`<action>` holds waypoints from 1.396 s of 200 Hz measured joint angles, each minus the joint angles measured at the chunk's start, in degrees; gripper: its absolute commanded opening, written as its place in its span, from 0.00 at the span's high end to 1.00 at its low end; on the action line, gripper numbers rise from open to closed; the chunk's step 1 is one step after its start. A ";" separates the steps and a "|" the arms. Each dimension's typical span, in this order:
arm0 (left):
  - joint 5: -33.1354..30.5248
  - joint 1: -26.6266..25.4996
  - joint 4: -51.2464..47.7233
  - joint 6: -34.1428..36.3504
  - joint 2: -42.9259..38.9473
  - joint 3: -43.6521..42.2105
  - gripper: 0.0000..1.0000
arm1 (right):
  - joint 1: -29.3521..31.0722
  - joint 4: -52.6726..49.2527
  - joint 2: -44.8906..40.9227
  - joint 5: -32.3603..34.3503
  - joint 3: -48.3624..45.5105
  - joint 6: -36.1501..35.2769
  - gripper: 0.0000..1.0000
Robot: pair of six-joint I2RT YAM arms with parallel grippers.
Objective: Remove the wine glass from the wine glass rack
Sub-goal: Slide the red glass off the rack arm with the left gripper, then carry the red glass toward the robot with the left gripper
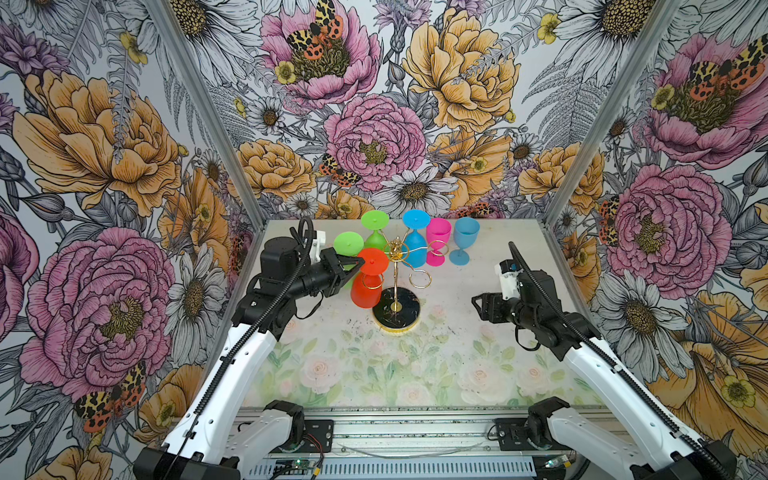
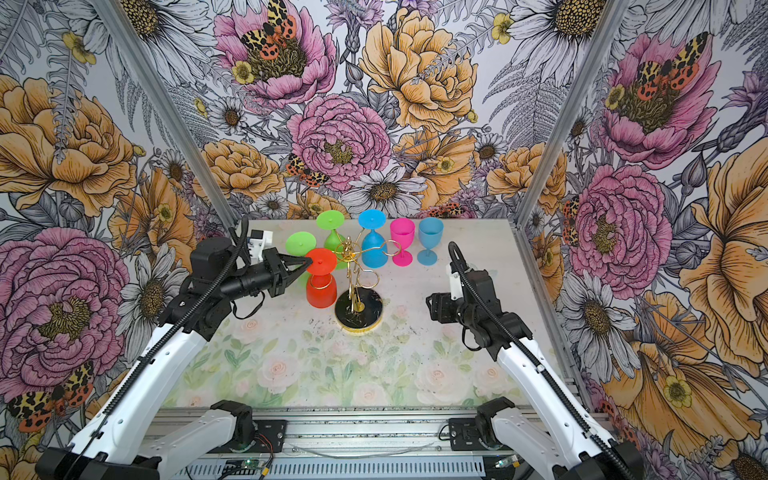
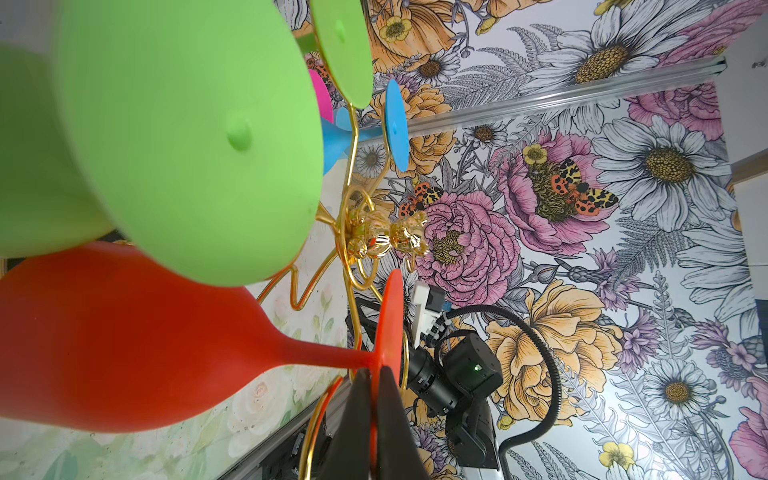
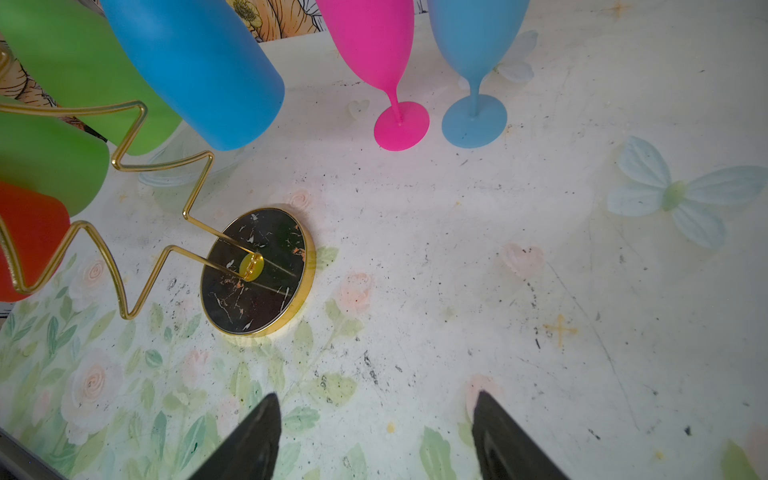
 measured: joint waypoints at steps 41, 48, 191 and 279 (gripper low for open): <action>-0.11 1.49 0.37 -1.22 -2.78 -1.42 1.00 | 0.02 0.17 0.00 0.00 -0.26 0.20 0.27; -0.09 1.75 0.35 -1.38 -3.28 -1.86 1.00 | 0.02 0.17 0.00 -0.02 -0.26 0.20 0.26; 4.09 6.51 0.22 -4.02 -19.91 -11.98 1.00 | 0.39 0.22 0.00 -0.22 -0.50 0.81 0.27; 16.46 3.34 -1.49 2.27 -23.28 -13.79 1.00 | 1.29 0.24 0.85 -1.62 -0.59 2.75 0.28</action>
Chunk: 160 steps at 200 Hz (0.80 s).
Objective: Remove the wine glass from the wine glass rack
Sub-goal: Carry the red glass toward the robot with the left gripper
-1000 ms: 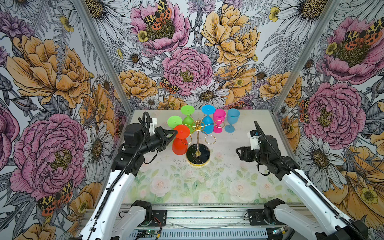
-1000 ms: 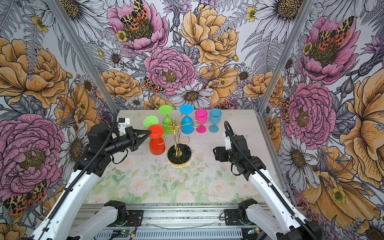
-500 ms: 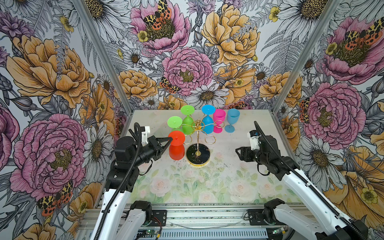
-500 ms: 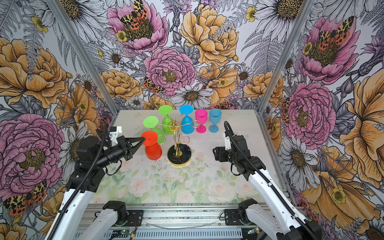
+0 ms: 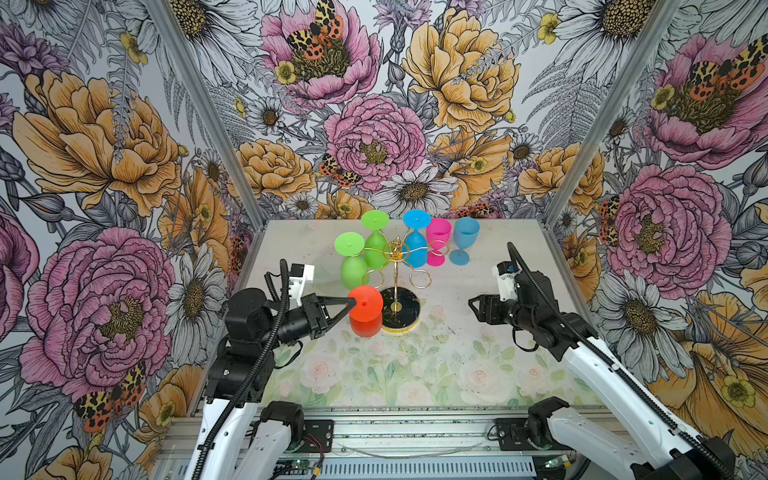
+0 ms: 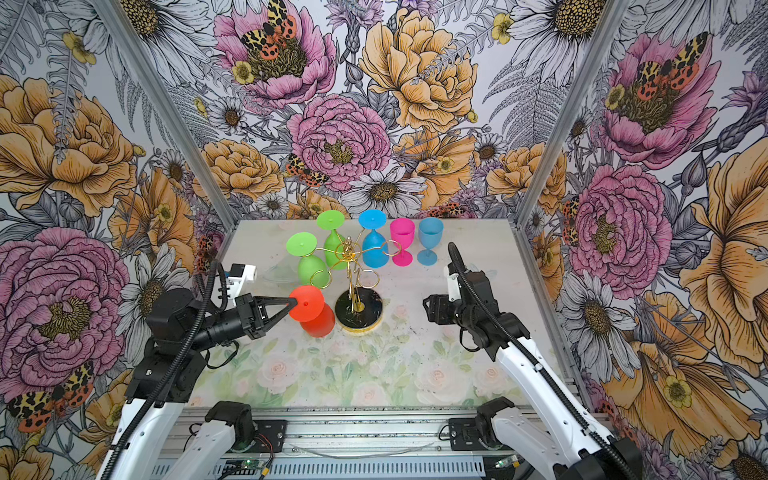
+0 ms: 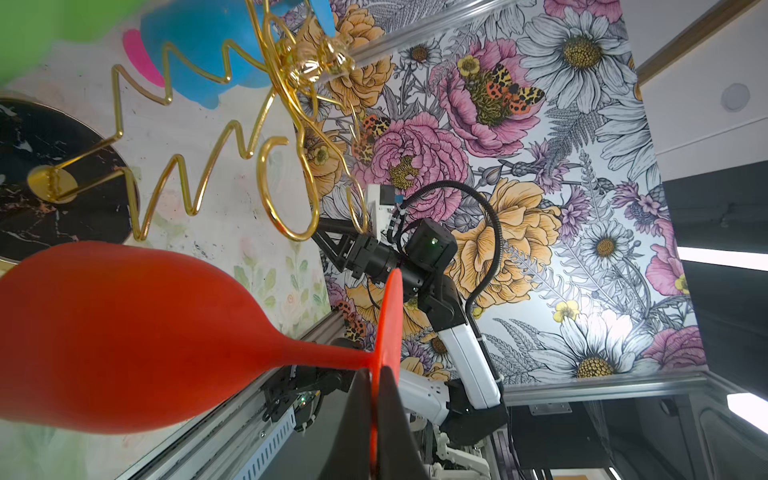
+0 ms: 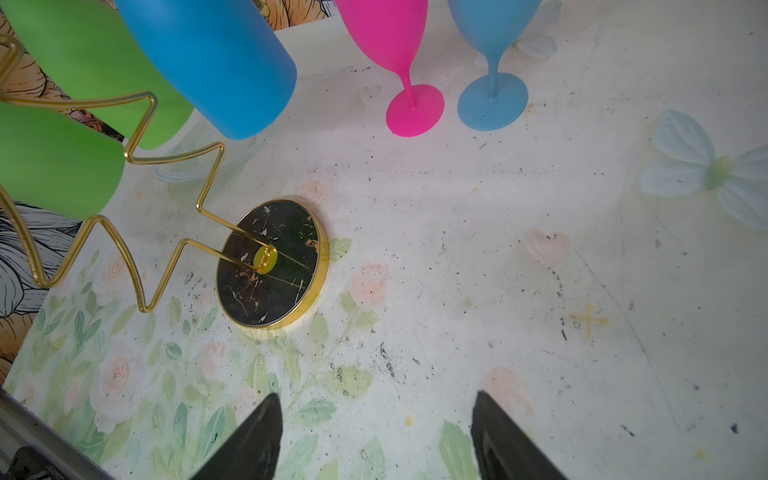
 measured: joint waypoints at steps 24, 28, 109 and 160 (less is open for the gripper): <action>0.24 -5.95 -0.15 2.14 0.07 0.00 1.00 | 0.35 0.02 1.01 -0.61 0.00 0.66 0.28; -0.07 -7.65 -0.11 2.62 0.17 0.00 1.00 | 0.48 0.04 1.11 -0.74 0.00 0.83 0.28; -22.80 -43.54 -4.90 22.82 11.61 6.10 1.00 | 1.33 -2.69 3.69 -1.60 0.90 2.43 0.28; -45.44 -59.30 -7.04 42.47 12.33 6.67 1.00 | 1.33 -5.07 4.33 -3.65 2.32 2.56 0.28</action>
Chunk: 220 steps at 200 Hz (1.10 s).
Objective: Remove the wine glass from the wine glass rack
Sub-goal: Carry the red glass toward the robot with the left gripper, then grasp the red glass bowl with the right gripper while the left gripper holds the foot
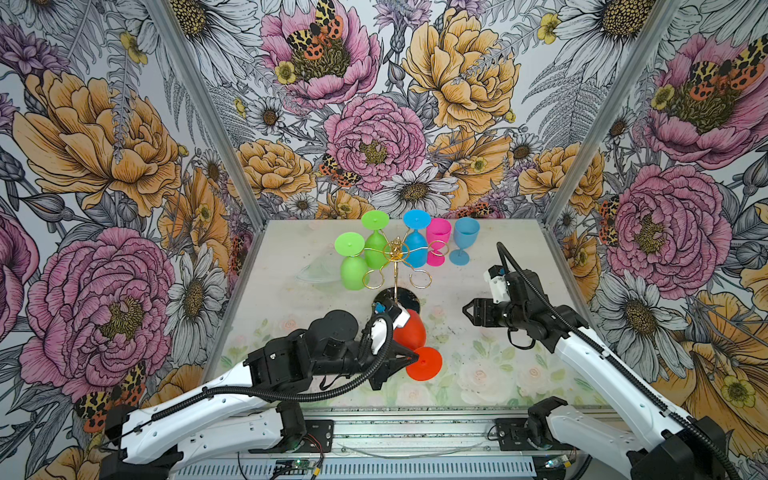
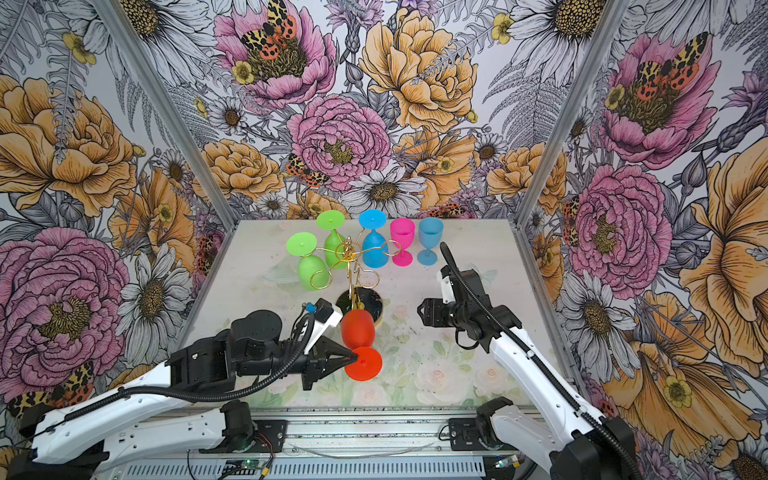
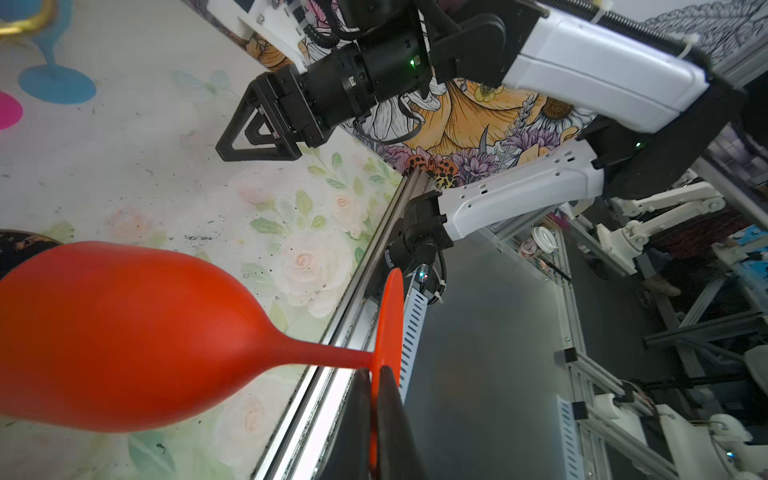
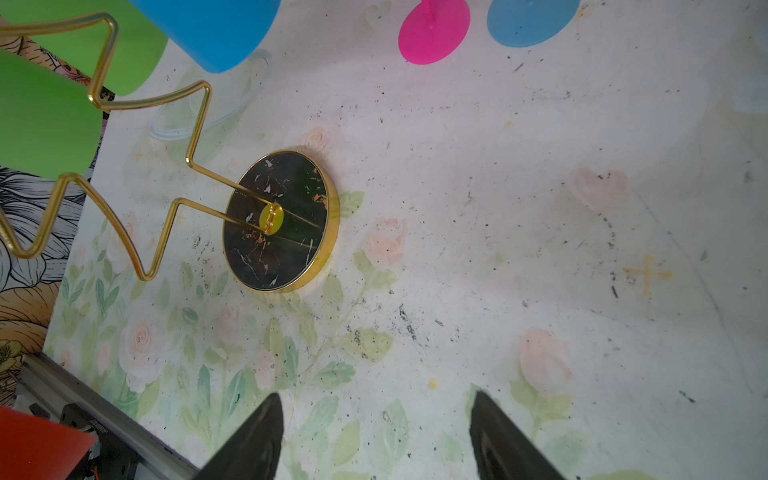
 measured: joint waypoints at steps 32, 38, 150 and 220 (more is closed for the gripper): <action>-8.83 -7.63 0.83 11.43 -0.09 -0.96 1.00 | 0.13 -0.92 1.09 -1.53 1.53 -0.04 0.28; -10.10 -8.79 1.09 13.49 -0.09 -1.60 1.00 | 0.13 -1.01 1.31 -1.86 1.84 -0.02 0.28; -31.56 -18.36 4.81 48.35 3.13 -15.52 1.00 | 1.95 -2.43 4.26 -10.12 10.75 0.00 0.29; -46.80 -22.14 16.87 67.52 5.60 -24.72 1.00 | 7.13 -2.51 8.07 -14.01 14.01 0.00 0.32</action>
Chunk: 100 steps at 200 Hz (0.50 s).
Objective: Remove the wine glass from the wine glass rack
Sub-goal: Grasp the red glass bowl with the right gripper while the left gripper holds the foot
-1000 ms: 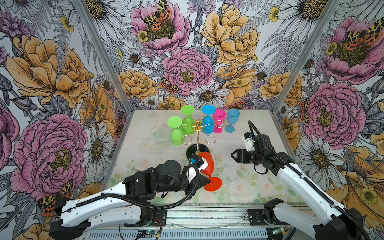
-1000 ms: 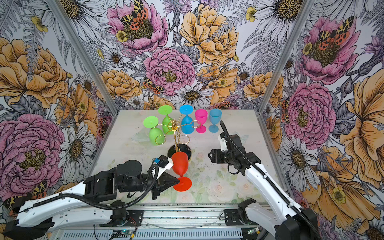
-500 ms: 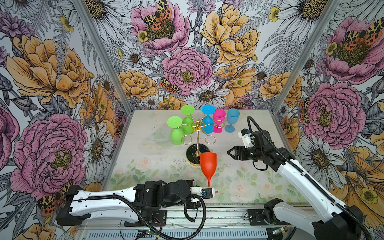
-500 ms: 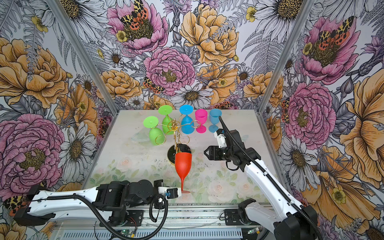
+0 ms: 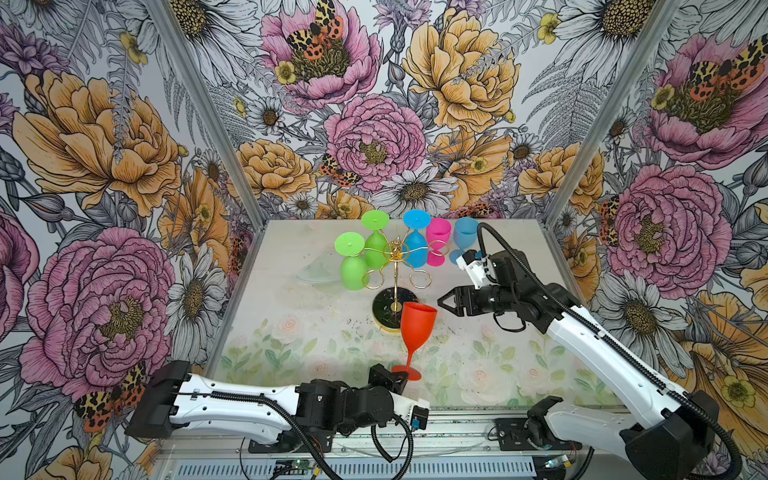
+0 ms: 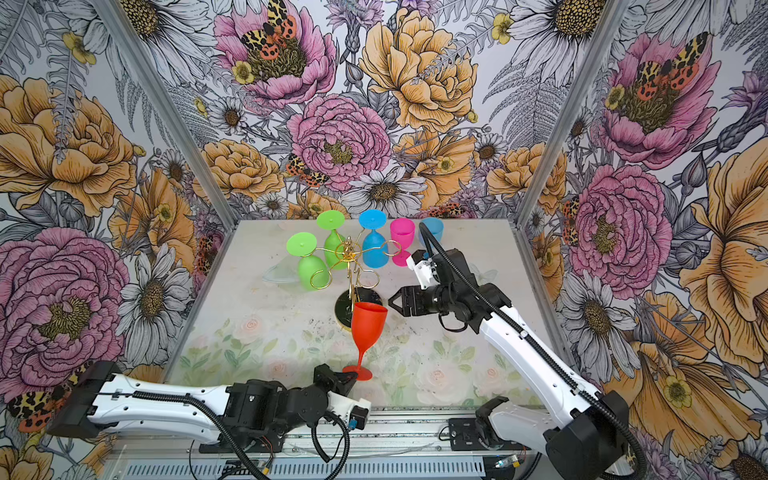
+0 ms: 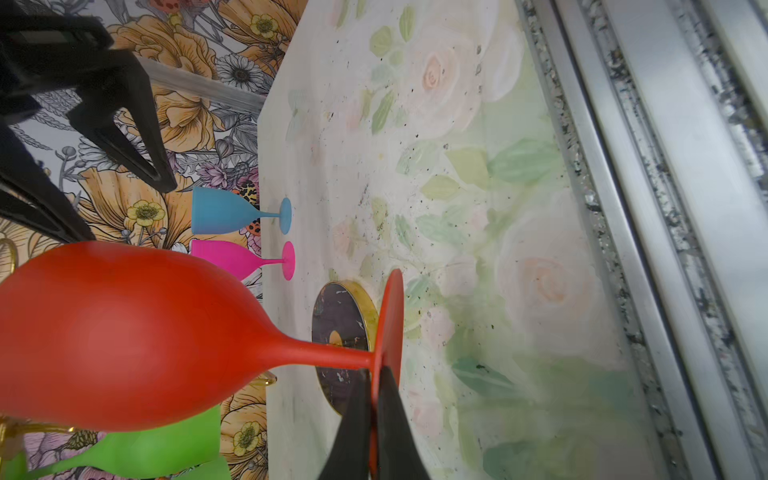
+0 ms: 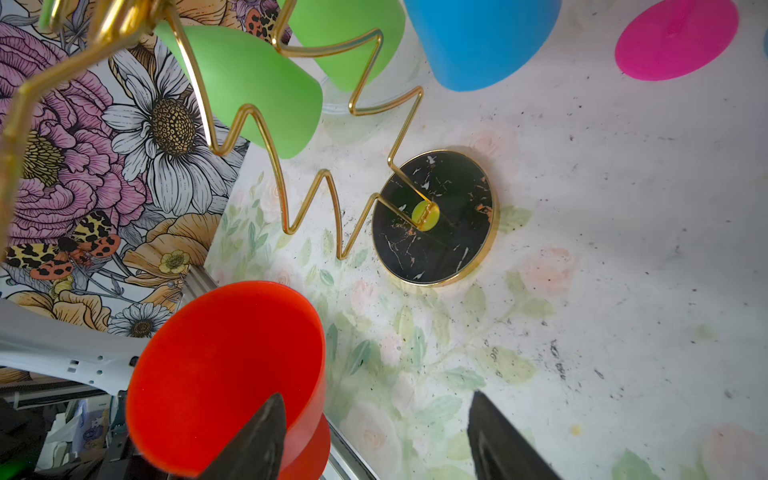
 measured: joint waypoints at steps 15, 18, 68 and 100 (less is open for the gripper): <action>-2.25 -0.22 3.13 3.96 0.04 -1.57 1.00 | 0.74 -0.26 0.48 -0.15 0.33 0.04 0.33; -2.60 -0.22 3.58 4.57 0.07 -1.81 1.00 | 0.85 -0.28 0.52 -0.20 0.44 0.02 0.33; -8.15 -0.22 11.58 14.75 1.57 -6.27 1.00 | 2.89 -0.31 0.90 -0.22 1.18 0.46 0.38; -10.95 -0.22 16.52 20.46 3.48 -8.37 1.00 | 3.74 -0.33 1.86 -0.44 1.29 0.42 0.43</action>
